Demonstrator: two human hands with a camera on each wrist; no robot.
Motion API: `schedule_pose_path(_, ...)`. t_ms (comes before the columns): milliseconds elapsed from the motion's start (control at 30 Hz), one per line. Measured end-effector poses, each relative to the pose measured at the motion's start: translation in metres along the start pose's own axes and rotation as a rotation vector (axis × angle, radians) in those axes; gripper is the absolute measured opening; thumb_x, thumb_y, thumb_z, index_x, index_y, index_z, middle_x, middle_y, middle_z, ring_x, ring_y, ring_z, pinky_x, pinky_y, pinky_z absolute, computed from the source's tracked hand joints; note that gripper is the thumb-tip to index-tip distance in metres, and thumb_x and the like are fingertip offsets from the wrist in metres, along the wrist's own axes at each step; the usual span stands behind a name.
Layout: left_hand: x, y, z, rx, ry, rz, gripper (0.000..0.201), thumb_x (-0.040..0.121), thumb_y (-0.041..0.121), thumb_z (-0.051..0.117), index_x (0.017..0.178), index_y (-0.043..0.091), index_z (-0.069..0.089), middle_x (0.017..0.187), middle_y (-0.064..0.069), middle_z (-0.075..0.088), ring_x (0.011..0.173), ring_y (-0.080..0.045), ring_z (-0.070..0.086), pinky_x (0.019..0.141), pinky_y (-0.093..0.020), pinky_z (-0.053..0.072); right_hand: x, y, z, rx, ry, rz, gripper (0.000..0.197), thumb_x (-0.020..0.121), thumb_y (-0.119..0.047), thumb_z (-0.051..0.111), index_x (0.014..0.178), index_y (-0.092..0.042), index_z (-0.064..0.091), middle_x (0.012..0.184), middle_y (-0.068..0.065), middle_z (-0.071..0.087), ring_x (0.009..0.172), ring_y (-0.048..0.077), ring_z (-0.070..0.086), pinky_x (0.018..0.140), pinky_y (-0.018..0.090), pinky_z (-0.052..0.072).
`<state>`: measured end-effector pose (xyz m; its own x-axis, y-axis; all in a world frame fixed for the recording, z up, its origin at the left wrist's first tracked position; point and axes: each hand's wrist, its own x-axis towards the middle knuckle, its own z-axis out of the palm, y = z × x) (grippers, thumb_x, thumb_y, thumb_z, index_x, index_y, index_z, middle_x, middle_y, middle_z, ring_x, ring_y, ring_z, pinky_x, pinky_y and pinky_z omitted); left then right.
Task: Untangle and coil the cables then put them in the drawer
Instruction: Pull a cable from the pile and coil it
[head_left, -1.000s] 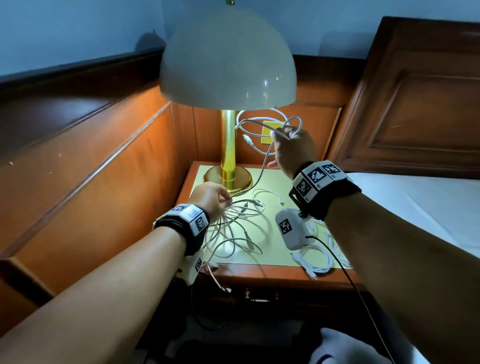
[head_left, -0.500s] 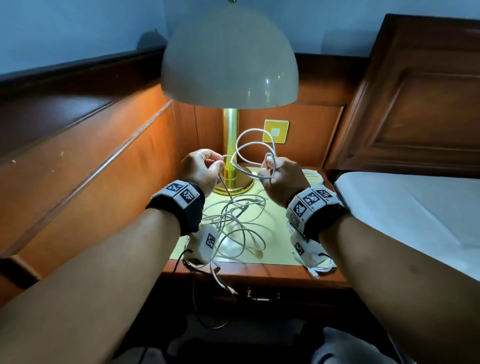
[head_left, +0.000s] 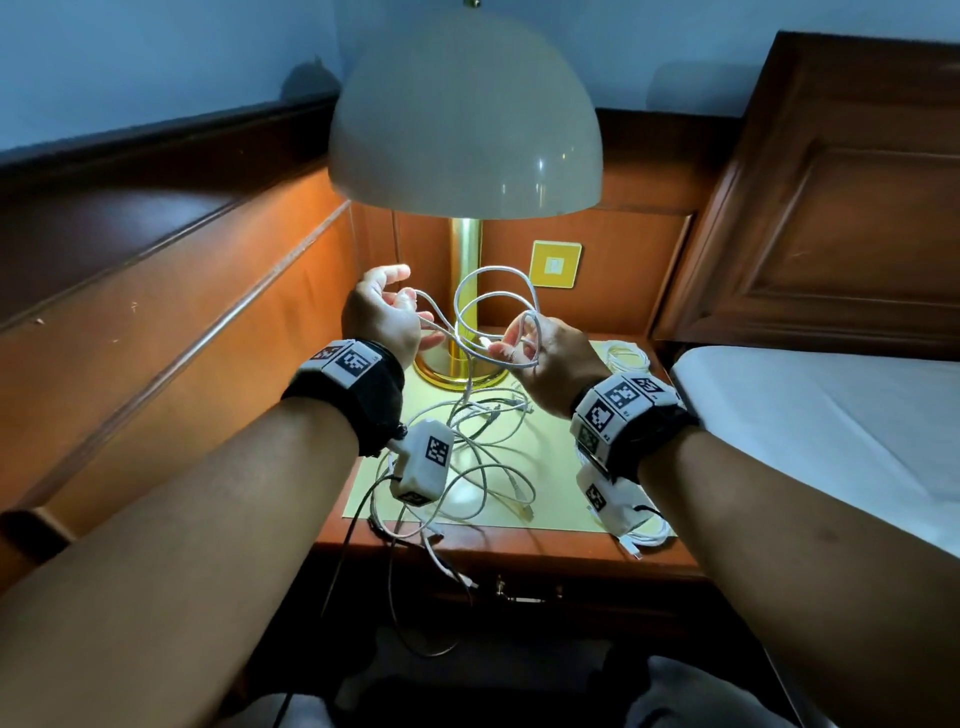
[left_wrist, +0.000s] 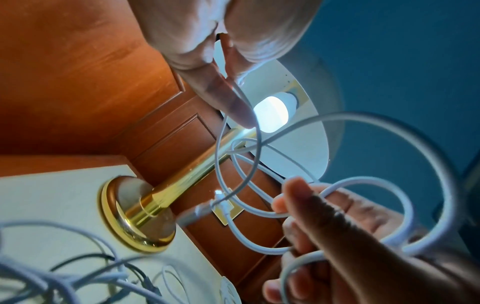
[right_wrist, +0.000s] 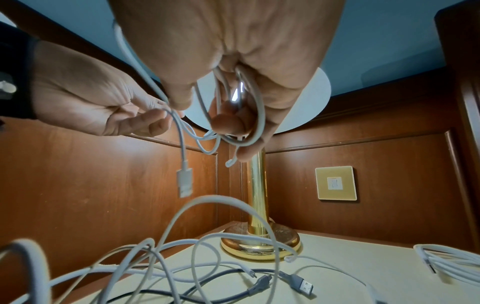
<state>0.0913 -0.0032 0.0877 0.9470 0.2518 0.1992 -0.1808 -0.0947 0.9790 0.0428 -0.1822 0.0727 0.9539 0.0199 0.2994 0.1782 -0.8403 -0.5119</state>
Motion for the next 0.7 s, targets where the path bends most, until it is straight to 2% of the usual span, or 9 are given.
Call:
schedule_pose_path(100, -0.004, -0.001, -0.001, -0.095, -0.036, -0.082, 0.026, 0.104, 0.006, 0.047, 0.126, 0.009, 0.061, 0.108, -0.013, 0.059, 0.073, -0.016, 0.071, 0.061, -0.029, 0.061, 0.000, -0.002, 0.002, -0.065, -0.074, 0.013, 0.039, 0.089, -0.055, 0.064, 0.103, -0.019, 0.055, 0.097, 0.000, 0.057, 0.086, 0.019, 0.054, 0.071, 0.027, 0.038)
schedule_pose_path(200, -0.010, -0.001, -0.001, -0.184, -0.071, -0.150, 0.025, 0.104, 0.003, 0.045, 0.122, 0.004, 0.062, 0.108, -0.020, 0.059, 0.073, -0.020, 0.070, 0.063, -0.029, 0.061, -0.001, -0.004, 0.008, -0.115, -0.105, 0.027, 0.044, 0.085, -0.060, 0.065, 0.103, -0.022, 0.052, 0.097, -0.001, 0.055, 0.086, 0.017, 0.051, 0.071, 0.028, 0.037)
schedule_pose_path(267, -0.013, 0.001, 0.000, -0.244, -0.104, -0.190, 0.024, 0.105, 0.002, 0.043, 0.120, 0.003, 0.062, 0.110, -0.023, 0.060, 0.074, -0.021, 0.068, 0.063, -0.028, 0.061, 0.000, -0.005, 0.011, -0.121, -0.087, 0.023, 0.042, 0.086, -0.058, 0.065, 0.102, -0.021, 0.052, 0.096, -0.001, 0.054, 0.086, 0.017, 0.050, 0.071, 0.027, 0.035)
schedule_pose_path(367, -0.017, 0.007, -0.002, -0.264, -0.129, -0.180, 0.023, 0.105, 0.005, 0.045, 0.117, 0.001, 0.064, 0.097, -0.016, 0.063, 0.072, -0.019, 0.070, 0.064, -0.027, 0.060, 0.002, -0.005, 0.011, -0.037, 0.003, 0.015, 0.026, 0.094, -0.043, 0.063, 0.095, -0.019, 0.053, 0.089, 0.001, 0.056, 0.081, 0.020, 0.053, 0.066, 0.026, 0.034)
schedule_pose_path(467, -0.024, 0.020, -0.007, -0.217, -0.173, -0.123, 0.024, 0.104, 0.003, 0.043, 0.111, 0.000, 0.066, 0.089, -0.014, 0.064, 0.071, -0.020, 0.070, 0.063, -0.028, 0.060, 0.000, -0.005, 0.002, 0.109, 0.101, 0.001, 0.016, 0.097, -0.029, 0.060, 0.087, -0.018, 0.054, 0.072, -0.005, 0.054, 0.069, 0.019, 0.052, 0.058, 0.022, 0.033)
schedule_pose_path(567, -0.035, 0.038, -0.014, -0.117, -0.246, -0.031, 0.031, 0.100, -0.005, 0.037, 0.110, 0.002, 0.066, 0.083, -0.008, 0.062, 0.070, -0.020, 0.068, 0.062, -0.032, 0.062, -0.007, -0.017, -0.022, 0.264, 0.083, 0.066, 0.012, 0.100, -0.028, 0.057, 0.096, -0.017, 0.057, 0.068, -0.006, 0.059, 0.056, 0.011, 0.057, 0.053, 0.017, 0.039)
schedule_pose_path(633, -0.044, 0.050, -0.023, 0.082, -0.272, 0.138, 0.027, 0.100, 0.000, 0.044, 0.110, 0.011, 0.067, 0.084, -0.003, 0.064, 0.073, -0.018, 0.066, 0.067, -0.037, 0.062, -0.017, -0.030, -0.043, 0.399, 0.027, 0.126, 0.011, 0.101, -0.029, 0.056, 0.098, -0.018, 0.058, 0.065, -0.003, 0.059, 0.046, 0.006, 0.056, 0.050, 0.021, 0.046)
schedule_pose_path(667, -0.051, 0.058, -0.029, 0.190, -0.272, 0.243, 0.021, 0.101, 0.006, 0.050, 0.108, 0.014, 0.068, 0.085, 0.000, 0.064, 0.074, -0.015, 0.064, 0.070, -0.037, 0.061, -0.026, -0.036, -0.053, 0.467, 0.013, 0.145, 0.016, 0.101, -0.029, 0.056, 0.091, -0.017, 0.058, 0.064, 0.002, 0.060, 0.043, 0.007, 0.054, 0.050, 0.024, 0.048)
schedule_pose_path(700, -0.059, 0.066, -0.036, 0.274, -0.266, 0.345, 0.015, 0.101, 0.013, 0.054, 0.105, 0.017, 0.069, 0.087, 0.002, 0.064, 0.077, -0.013, 0.061, 0.074, -0.031, 0.059, -0.037, -0.041, -0.062, 0.545, 0.002, 0.166, 0.023, 0.100, -0.029, 0.058, 0.082, -0.016, 0.059, 0.065, 0.009, 0.059, 0.042, 0.011, 0.053, 0.051, 0.028, 0.049)
